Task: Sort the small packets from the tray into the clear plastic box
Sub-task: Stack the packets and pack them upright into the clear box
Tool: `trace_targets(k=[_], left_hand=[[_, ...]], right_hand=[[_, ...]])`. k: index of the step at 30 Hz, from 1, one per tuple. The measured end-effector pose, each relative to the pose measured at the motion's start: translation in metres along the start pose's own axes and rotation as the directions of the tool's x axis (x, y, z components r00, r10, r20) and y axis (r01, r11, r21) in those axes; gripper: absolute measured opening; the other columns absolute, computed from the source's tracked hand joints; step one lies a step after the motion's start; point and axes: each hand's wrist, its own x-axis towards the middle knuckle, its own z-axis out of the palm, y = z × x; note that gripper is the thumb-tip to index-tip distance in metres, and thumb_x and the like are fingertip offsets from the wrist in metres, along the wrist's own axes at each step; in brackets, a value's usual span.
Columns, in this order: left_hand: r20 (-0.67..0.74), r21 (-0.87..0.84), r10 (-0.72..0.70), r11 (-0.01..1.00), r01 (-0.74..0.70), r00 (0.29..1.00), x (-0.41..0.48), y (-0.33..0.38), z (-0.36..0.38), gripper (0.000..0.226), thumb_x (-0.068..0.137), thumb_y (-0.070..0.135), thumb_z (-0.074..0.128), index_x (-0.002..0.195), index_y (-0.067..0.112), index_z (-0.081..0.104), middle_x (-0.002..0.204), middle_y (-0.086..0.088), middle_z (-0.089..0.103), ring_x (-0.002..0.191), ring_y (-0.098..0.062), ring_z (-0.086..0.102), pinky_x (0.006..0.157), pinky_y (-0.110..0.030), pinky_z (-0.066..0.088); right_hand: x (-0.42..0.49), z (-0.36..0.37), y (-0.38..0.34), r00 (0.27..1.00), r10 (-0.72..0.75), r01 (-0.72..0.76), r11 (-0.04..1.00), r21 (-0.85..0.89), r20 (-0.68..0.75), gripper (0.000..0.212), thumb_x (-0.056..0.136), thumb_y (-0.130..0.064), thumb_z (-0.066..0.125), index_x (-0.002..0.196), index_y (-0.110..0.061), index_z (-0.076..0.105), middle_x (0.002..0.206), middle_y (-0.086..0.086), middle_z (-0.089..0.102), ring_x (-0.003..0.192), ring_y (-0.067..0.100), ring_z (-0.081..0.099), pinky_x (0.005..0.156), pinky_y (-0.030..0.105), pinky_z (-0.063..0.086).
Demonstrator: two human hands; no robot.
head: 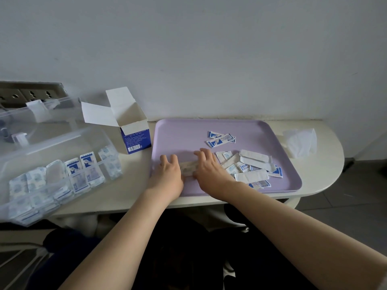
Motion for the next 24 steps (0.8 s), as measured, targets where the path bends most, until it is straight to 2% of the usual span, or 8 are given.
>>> trace_targets(k=[3, 6, 8, 11, 13, 17, 21, 24], left_hand=[[0.036, -0.106, 0.012, 0.994, -0.008, 0.999, -0.001, 0.004, -0.002, 0.027, 0.095, 0.014, 0.046, 0.119, 0.008, 0.035, 0.121, -0.014, 0.036, 0.104, -0.034, 0.051, 0.076, -0.036, 0.040], [0.031, -0.104, 0.027, 0.994, -0.024, 0.999, -0.004, 0.006, -0.006, 0.025, 0.096, 0.010, 0.045, 0.119, 0.008, 0.036, 0.119, -0.012, 0.035, 0.099, -0.032, 0.053, 0.069, -0.033, 0.039], [0.034, -0.078, 0.035, 0.996, -0.033, 0.999, -0.004, 0.005, -0.006, 0.022, 0.096, 0.009, 0.043, 0.117, 0.008, 0.036, 0.118, -0.011, 0.035, 0.096, -0.031, 0.053, 0.067, -0.032, 0.038], [0.060, 0.020, 0.101, 0.995, -0.102, 0.993, -0.005, 0.004, -0.004, 0.017, 0.099, 0.014, 0.040, 0.114, 0.008, 0.037, 0.117, -0.012, 0.035, 0.093, -0.034, 0.056, 0.067, -0.036, 0.039], [0.102, 0.100, 0.153, 0.981, -0.163, 0.983, -0.006, 0.003, -0.002, 0.024, 0.101, 0.024, 0.037, 0.117, 0.007, 0.036, 0.119, -0.014, 0.035, 0.101, -0.034, 0.055, 0.072, -0.038, 0.040], [0.152, 0.106, 0.203, 0.970, -0.220, 0.967, -0.009, 0.002, -0.003, 0.033, 0.101, 0.034, 0.032, 0.120, 0.007, 0.033, 0.121, -0.014, 0.034, 0.108, -0.033, 0.052, 0.081, -0.040, 0.043], [0.090, 0.146, 0.204, 0.965, -0.215, 0.975, -0.012, 0.003, -0.004, 0.020, 0.101, 0.016, 0.033, 0.119, 0.008, 0.037, 0.121, -0.012, 0.038, 0.108, -0.030, 0.053, 0.077, -0.034, 0.041], [0.039, 0.162, 0.198, 0.966, -0.202, 0.979, -0.017, 0.004, -0.009, 0.024, 0.099, 0.006, 0.031, 0.122, 0.008, 0.038, 0.122, -0.012, 0.048, 0.108, -0.027, 0.054, 0.079, -0.031, 0.043]], right_hand=[[0.001, 0.004, -0.003, 0.998, -0.001, -0.004, 0.997, 0.075, 0.055, 0.058, 0.092, -0.005, 0.045, 0.142, 0.000, 0.017, 0.140, 0.017, 0.023, 0.134, 0.029, 0.025, 0.109, 0.029, 0.025], [0.000, 0.002, -0.005, 1.000, -0.002, 0.001, 0.995, 0.103, 0.013, 0.059, 0.088, 0.007, 0.043, 0.141, -0.003, 0.021, 0.137, 0.015, 0.028, 0.129, 0.026, 0.032, 0.098, 0.022, 0.029], [-0.002, 0.001, -0.004, 1.000, -0.015, 0.016, 0.999, 0.040, -0.010, 0.056, 0.087, 0.009, 0.042, 0.139, -0.004, 0.025, 0.134, 0.014, 0.030, 0.125, 0.026, 0.034, 0.093, 0.022, 0.031], [-0.005, 0.001, -0.002, 1.000, -0.011, 0.014, 0.997, -0.081, 0.027, 0.048, 0.086, 0.007, 0.040, 0.131, -0.004, 0.034, 0.132, 0.014, 0.032, 0.121, 0.027, 0.036, 0.086, 0.026, 0.037], [-0.007, 0.002, -0.002, 0.999, -0.029, 0.032, 0.995, -0.099, 0.041, 0.045, 0.086, 0.005, 0.041, 0.130, -0.005, 0.036, 0.135, 0.012, 0.032, 0.125, 0.026, 0.035, 0.090, 0.027, 0.035], [-0.009, -0.002, -0.001, 0.995, -0.098, 0.101, 0.987, -0.128, 0.030, 0.046, 0.090, 0.001, 0.040, 0.135, -0.007, 0.031, 0.150, 0.008, 0.019, 0.142, 0.021, 0.013, 0.104, 0.022, 0.017], [-0.009, -0.002, 0.000, 0.995, -0.097, 0.100, 0.983, -0.156, 0.025, 0.042, 0.092, 0.001, 0.042, 0.132, -0.005, 0.034, 0.151, 0.009, 0.017, 0.140, 0.021, 0.017, 0.102, 0.023, 0.024], [-0.008, -0.002, -0.001, 0.993, -0.118, 0.117, 0.982, -0.150, 0.006, 0.034, 0.093, 0.002, 0.041, 0.126, -0.003, 0.039, 0.152, 0.009, 0.016, 0.141, 0.020, 0.013, 0.102, 0.024, 0.027]])
